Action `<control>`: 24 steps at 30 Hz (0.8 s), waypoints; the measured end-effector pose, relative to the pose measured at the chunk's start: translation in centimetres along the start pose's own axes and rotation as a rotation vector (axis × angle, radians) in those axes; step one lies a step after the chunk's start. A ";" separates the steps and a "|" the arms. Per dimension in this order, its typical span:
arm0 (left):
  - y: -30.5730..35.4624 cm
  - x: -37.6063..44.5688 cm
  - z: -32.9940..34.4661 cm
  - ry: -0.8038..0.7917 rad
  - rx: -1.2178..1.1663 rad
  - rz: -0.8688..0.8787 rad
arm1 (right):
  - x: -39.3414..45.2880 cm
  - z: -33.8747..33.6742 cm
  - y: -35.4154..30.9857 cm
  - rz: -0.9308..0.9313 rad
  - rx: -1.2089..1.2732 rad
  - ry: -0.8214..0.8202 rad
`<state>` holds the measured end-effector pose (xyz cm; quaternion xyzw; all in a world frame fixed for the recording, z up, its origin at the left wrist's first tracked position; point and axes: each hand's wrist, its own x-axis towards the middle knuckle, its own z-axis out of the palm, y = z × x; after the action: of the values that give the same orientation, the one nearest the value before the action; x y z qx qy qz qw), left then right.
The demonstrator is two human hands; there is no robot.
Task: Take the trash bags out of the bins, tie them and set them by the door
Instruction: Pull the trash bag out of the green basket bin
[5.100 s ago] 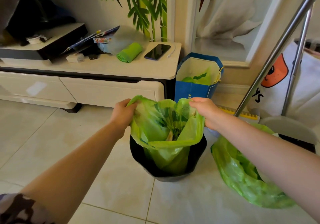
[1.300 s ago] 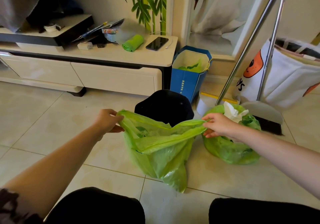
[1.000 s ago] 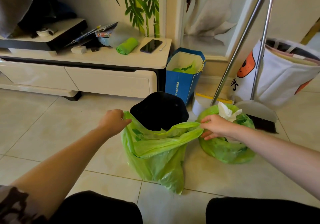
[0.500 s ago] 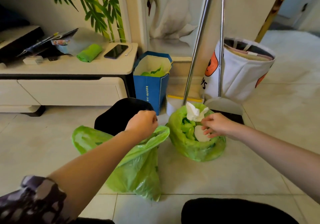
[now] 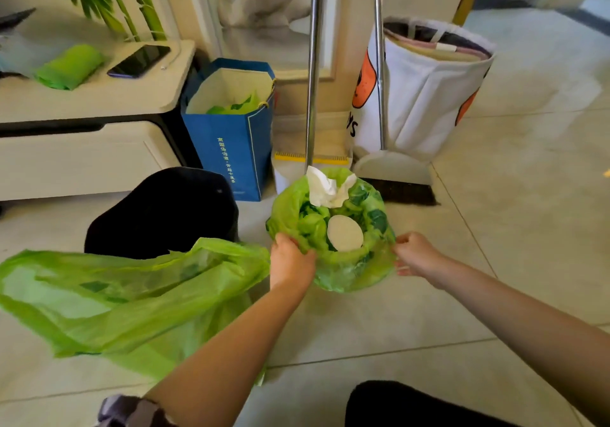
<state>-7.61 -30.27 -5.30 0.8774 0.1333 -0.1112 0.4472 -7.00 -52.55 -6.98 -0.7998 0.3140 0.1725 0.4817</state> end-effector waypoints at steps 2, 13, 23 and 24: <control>-1.3 0.6 1.2 0.009 -0.106 -0.111 | 1.5 0.5 1.7 0.076 0.039 0.005; -6.0 1.6 5.5 -0.032 -0.681 -0.631 | 4.0 3.5 5.3 0.291 0.416 -0.265; -5.3 -0.3 6.0 -0.169 -1.006 -0.615 | 1.1 2.4 6.4 0.312 0.735 -0.352; -4.9 -0.6 5.7 -0.159 -1.005 -0.611 | 0.6 2.0 6.2 0.322 0.756 -0.347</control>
<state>-10.20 -32.26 -12.12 0.4691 0.3821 -0.2237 0.7641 -10.71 -53.13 -12.35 -0.4676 0.3902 0.2500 0.7527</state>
